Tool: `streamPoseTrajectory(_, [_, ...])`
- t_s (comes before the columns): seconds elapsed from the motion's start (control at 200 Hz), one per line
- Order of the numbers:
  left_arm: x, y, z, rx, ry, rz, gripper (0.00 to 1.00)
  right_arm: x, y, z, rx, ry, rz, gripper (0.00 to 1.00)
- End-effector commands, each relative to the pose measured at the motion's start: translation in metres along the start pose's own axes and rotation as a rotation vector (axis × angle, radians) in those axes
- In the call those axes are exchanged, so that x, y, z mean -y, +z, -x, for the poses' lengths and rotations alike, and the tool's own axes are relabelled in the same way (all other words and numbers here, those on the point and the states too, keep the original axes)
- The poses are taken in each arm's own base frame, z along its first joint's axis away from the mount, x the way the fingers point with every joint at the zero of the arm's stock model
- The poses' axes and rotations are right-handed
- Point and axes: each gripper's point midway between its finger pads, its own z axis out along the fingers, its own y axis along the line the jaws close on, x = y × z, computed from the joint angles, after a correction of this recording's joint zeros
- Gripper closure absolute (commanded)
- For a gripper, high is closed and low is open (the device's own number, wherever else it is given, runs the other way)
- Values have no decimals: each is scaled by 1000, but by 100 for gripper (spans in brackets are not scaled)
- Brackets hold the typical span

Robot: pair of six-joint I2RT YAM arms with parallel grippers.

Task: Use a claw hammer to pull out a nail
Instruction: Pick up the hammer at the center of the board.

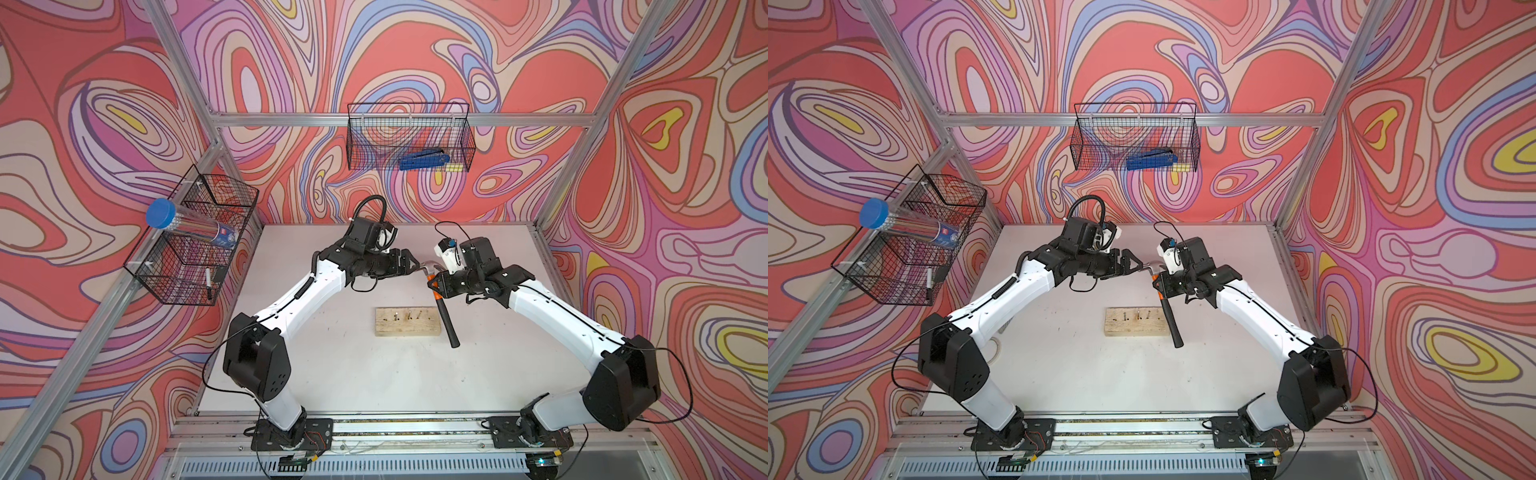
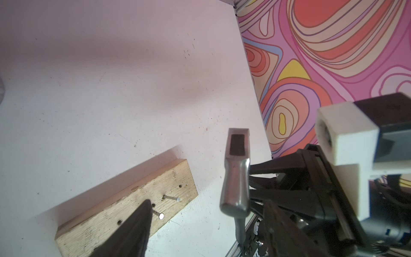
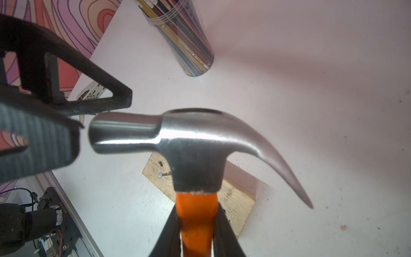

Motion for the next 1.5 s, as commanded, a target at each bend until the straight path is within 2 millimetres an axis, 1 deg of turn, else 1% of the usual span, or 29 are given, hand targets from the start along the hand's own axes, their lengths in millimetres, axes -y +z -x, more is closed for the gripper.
streamPoseTrajectory(0.0, [10,3,-7,-68,-29,-53,23,-30,-16,31,116,-106,74,100])
streamPoseTrajectory(0.165, [20,10,-12,-111,-41,-115,30,-41,-15,29,112,-157,87,100])
streamPoseTrajectory(0.371, [23,16,-20,-164,-62,-147,46,-46,-14,29,105,-229,60,100])
streamPoseTrajectory(0.551, [33,19,-26,-205,-84,-227,57,-44,-13,31,116,-279,20,100])
streamPoseTrajectory(0.616, [33,20,-29,-221,-93,-239,60,-43,-14,33,120,-295,8,100])
streamPoseTrajectory(0.736, [32,20,-36,-252,-101,-247,62,-41,-17,38,129,-320,-20,100])
streamPoseTrajectory(0.811, [29,19,-40,-266,-96,-235,69,-40,-17,40,132,-326,-30,100])
streamPoseTrajectory(0.876, [27,17,-44,-276,-91,-222,72,-40,-17,41,134,-328,-29,100])
streamPoseTrajectory(0.931, [27,16,-45,-280,-87,-219,81,-39,-15,41,132,-329,-31,100])
streamPoseTrajectory(0.972, [26,15,-46,-282,-86,-218,89,-39,-15,41,130,-329,-33,100])
streamPoseTrajectory(1.017, [27,15,-45,-282,-85,-222,94,-39,-16,42,132,-332,-35,100])
streamPoseTrajectory(1.112, [28,18,-43,-275,-93,-230,100,-38,-17,44,138,-335,-45,100])
streamPoseTrajectory(1.157, [28,19,-40,-264,-98,-233,100,-37,-16,44,136,-332,-53,100])
streamPoseTrajectory(1.172, [28,19,-38,-258,-100,-235,100,-36,-16,44,135,-331,-54,97])
streamPoseTrajectory(1.242, [28,18,-30,-217,-116,-242,100,-34,-18,44,131,-317,-67,73])
streamPoseTrajectory(1.317, [25,14,-17,-144,-129,-250,100,-29,-19,43,132,-302,-92,52])
streamPoseTrajectory(1.377, [18,9,-9,-93,-156,-246,100,-28,-21,43,141,-293,-103,43])
streamPoseTrajectory(1.402, [18,6,-1,-54,-149,-259,100,-27,-23,44,148,-285,-108,39])
streamPoseTrajectory(1.467, [13,-1,8,3,-162,-261,100,-26,-26,46,167,-268,-114,31])
streamPoseTrajectory(1.472, [13,-2,9,8,-161,-261,100,-26,-26,45,167,-266,-114,29])
streamPoseTrajectory(1.477, [13,-3,10,13,-161,-261,100,-26,-26,45,167,-265,-114,17])
streamPoseTrajectory(1.482, [12,-3,10,15,-162,-260,100,-26,-26,46,170,-264,-115,10])
streamPoseTrajectory(1.487, [12,-4,10,18,-161,-260,100,-25,-26,46,170,-262,-116,6])
streamPoseTrajectory(1.497, [11,-5,11,25,-163,-258,100,-25,-27,46,172,-257,-118,3])
